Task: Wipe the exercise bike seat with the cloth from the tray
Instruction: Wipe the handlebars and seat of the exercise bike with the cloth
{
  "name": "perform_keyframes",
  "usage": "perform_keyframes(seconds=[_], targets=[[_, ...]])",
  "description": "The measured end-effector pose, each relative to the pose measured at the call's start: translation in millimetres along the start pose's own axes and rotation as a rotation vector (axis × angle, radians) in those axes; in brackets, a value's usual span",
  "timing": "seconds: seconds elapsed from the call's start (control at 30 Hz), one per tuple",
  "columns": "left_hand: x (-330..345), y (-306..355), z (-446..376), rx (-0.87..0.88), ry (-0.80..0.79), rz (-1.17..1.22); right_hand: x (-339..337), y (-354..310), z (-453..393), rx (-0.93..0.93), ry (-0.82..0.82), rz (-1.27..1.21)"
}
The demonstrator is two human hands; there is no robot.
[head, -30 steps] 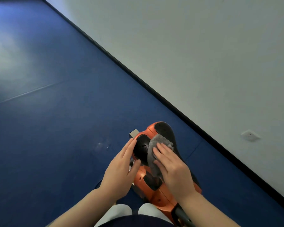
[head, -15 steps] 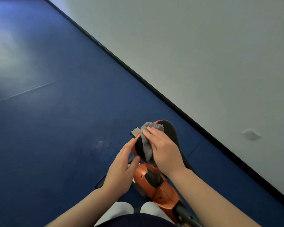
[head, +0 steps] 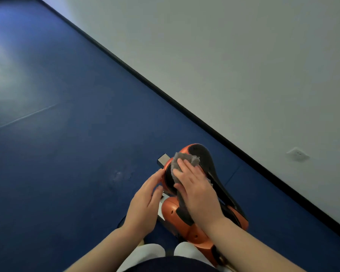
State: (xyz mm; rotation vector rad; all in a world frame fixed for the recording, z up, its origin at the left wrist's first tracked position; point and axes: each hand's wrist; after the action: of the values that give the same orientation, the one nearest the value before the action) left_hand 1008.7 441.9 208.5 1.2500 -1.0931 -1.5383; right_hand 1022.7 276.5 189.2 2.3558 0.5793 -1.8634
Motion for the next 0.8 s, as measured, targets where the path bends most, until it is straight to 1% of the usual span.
perform_keyframes(seconds=[0.03,0.1,0.27,0.3,0.43,0.47,0.5,0.53,0.63,0.67,0.7,0.8], targets=[[-1,0,0,-0.003,-0.013,0.0,-3,5,7,-0.038,-0.016,0.012],[-2,-1,0,-0.012,-0.023,0.011,-5,10,9,-0.045,-0.03,0.029],[-1,-6,-1,-0.028,-0.021,0.047,4,-17,-27,0.144,-0.011,0.025],[-1,-6,-1,-0.033,-0.024,0.052,6,-20,-26,0.131,-0.012,0.038],[-5,-3,-3,-0.03,-0.046,0.089,-2,-5,6,-0.085,-0.076,0.072],[-6,-2,-3,-0.026,-0.055,0.087,-4,2,9,-0.103,-0.089,0.073],[-6,-1,-4,-0.015,-0.064,0.081,-4,4,8,-0.083,-0.084,0.054],[-6,0,-4,-0.004,-0.064,0.077,-3,2,3,-0.025,-0.055,0.027],[-2,0,-5,0.008,-0.047,0.084,7,-25,-17,0.245,0.031,0.001],[-1,-2,-6,0.011,-0.044,0.091,11,-34,-20,0.272,0.048,0.022],[0,-3,-7,0.01,-0.045,0.101,15,-38,-18,0.243,0.052,0.06],[-3,-7,-12,0.028,-0.072,0.102,15,-26,4,0.039,-0.011,0.162]])
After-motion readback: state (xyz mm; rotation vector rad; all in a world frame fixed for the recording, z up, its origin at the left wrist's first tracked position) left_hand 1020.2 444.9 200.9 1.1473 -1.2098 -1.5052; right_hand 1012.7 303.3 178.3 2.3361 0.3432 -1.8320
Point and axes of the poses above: each hand's wrist, its own z-axis away from the middle knuckle, its own x-axis out of the palm, y = z × x, and after that the axes turned 9 degrees about z, right-handed
